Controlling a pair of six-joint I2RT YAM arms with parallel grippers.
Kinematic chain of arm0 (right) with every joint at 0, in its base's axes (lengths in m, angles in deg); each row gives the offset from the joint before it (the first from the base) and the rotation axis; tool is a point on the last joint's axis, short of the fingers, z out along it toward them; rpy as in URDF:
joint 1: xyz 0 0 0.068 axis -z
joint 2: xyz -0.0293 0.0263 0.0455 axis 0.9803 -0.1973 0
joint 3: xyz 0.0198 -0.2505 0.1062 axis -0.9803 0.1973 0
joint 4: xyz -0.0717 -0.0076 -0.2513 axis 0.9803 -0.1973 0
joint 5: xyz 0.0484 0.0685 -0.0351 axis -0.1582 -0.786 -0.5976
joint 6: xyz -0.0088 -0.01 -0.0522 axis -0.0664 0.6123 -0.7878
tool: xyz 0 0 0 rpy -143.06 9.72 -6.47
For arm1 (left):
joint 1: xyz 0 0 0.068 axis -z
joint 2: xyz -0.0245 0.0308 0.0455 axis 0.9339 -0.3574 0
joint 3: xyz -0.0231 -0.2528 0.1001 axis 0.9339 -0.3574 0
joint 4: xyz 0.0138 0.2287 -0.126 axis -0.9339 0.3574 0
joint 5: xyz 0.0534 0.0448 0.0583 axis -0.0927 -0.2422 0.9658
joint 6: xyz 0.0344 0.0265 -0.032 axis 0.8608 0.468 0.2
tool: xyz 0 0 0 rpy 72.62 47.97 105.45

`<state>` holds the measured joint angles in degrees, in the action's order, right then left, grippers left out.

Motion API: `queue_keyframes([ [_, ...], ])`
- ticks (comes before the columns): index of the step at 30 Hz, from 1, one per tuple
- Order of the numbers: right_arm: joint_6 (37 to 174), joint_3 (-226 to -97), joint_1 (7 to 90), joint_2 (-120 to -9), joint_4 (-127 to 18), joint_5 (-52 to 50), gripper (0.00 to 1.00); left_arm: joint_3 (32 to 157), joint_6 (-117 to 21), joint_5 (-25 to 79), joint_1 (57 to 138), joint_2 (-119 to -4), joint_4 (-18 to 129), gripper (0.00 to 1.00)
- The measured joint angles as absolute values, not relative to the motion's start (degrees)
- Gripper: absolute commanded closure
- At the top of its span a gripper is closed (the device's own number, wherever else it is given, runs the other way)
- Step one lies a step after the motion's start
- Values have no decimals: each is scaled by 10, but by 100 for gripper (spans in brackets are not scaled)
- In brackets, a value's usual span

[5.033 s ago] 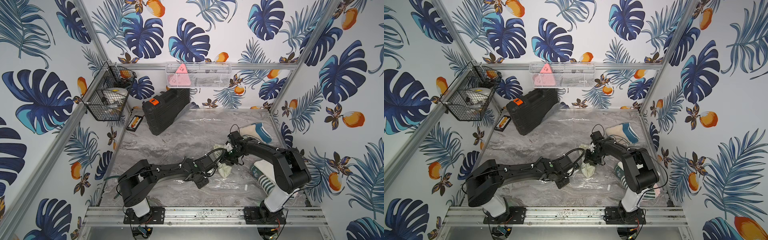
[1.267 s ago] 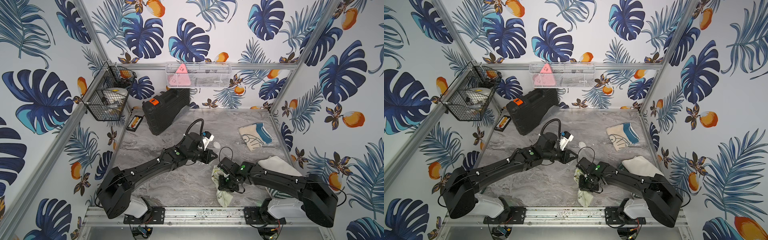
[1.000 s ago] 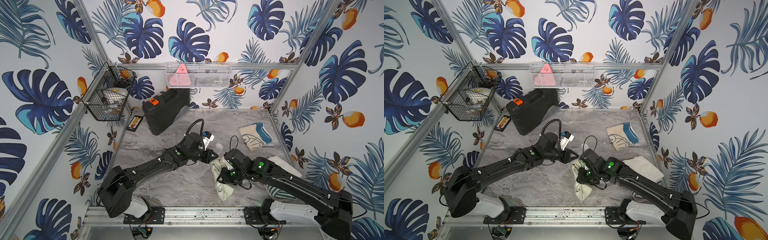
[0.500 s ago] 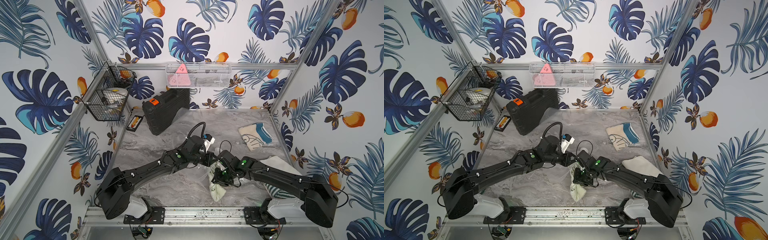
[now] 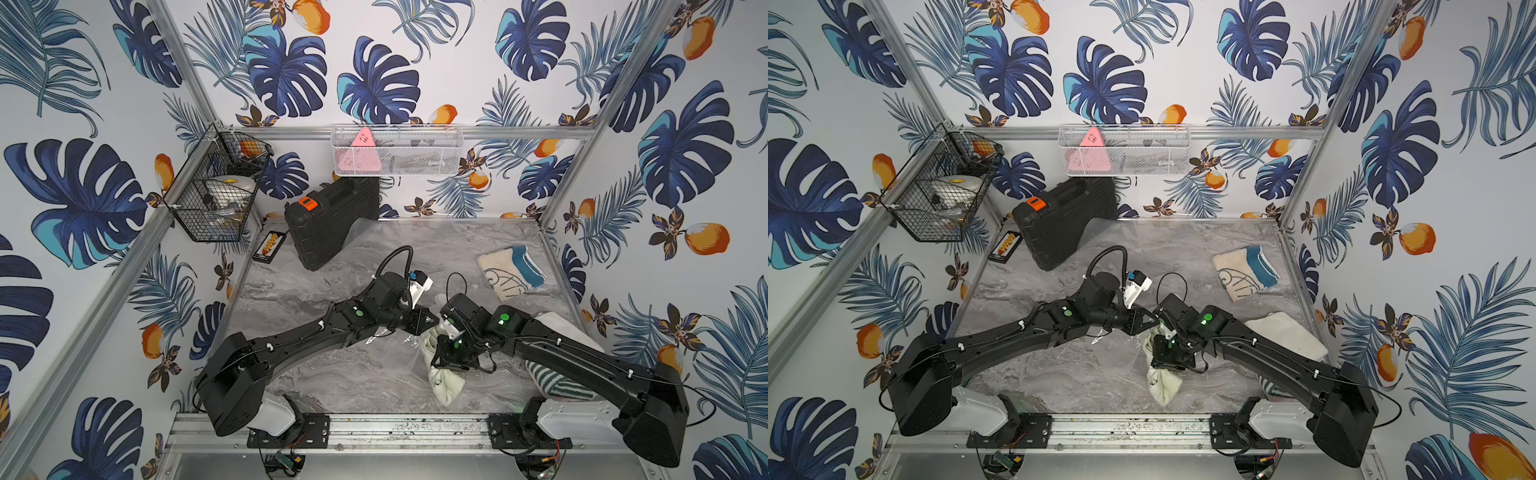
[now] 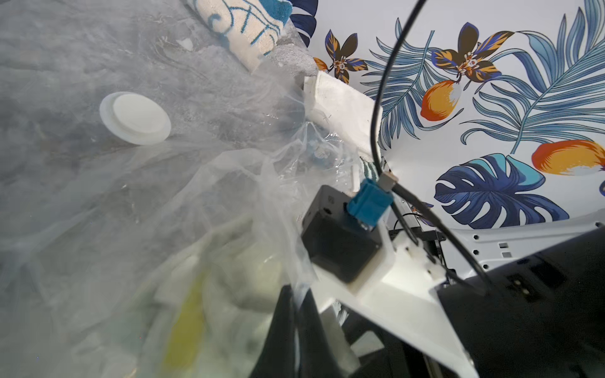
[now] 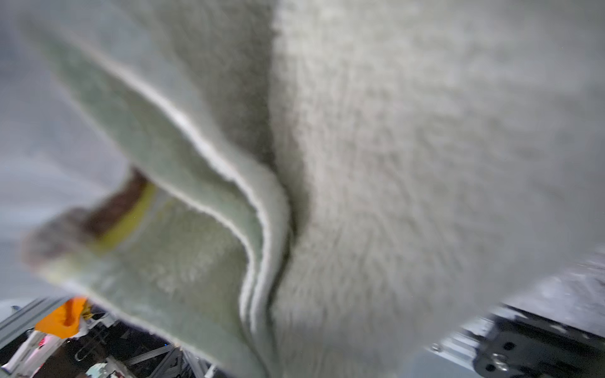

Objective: Place the folded towel into the vacuum bag
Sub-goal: Place the towel in the vacuum bag.

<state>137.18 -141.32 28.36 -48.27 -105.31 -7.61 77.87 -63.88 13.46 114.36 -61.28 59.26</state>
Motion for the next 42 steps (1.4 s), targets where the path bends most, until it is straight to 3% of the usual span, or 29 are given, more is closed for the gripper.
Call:
queue_keyframes([
  [6, 1416, -1386, 285, -526, -986, -106, 100, 768, -639, 150, 1145, -613, 585, 100],
  [11, 1394, -1367, 299, -528, -984, -66, 100, 766, -623, 129, 1148, -613, 585, 100],
  [16, 1343, -1284, 401, -466, -1034, -25, 100, 766, -594, 110, 1148, -614, 601, 100],
  [19, 1330, -1269, 416, -425, -1058, -21, 100, 766, -583, 104, 1145, -613, 605, 100],
  [22, 1327, -1268, 407, -431, -1059, -26, 100, 775, -583, 98, 1142, -616, 605, 100],
  [29, 1365, -1357, 299, -489, -1018, -27, 100, 798, -611, 85, 1144, -623, 579, 100],
  [33, 1375, -1382, 290, -532, -979, -18, 100, 791, -621, 96, 1143, -620, 576, 100],
  [36, 1365, -1354, 298, -568, -935, 3, 91, 771, -616, 109, 1144, -605, 600, 84],
  [40, 1344, -1301, 304, -565, -878, 8, 53, 746, -598, 114, 1148, -554, 639, 60],
  [42, 1332, -1291, 309, -556, -857, -5, 44, 742, -592, 138, 1151, -537, 666, 52],
])
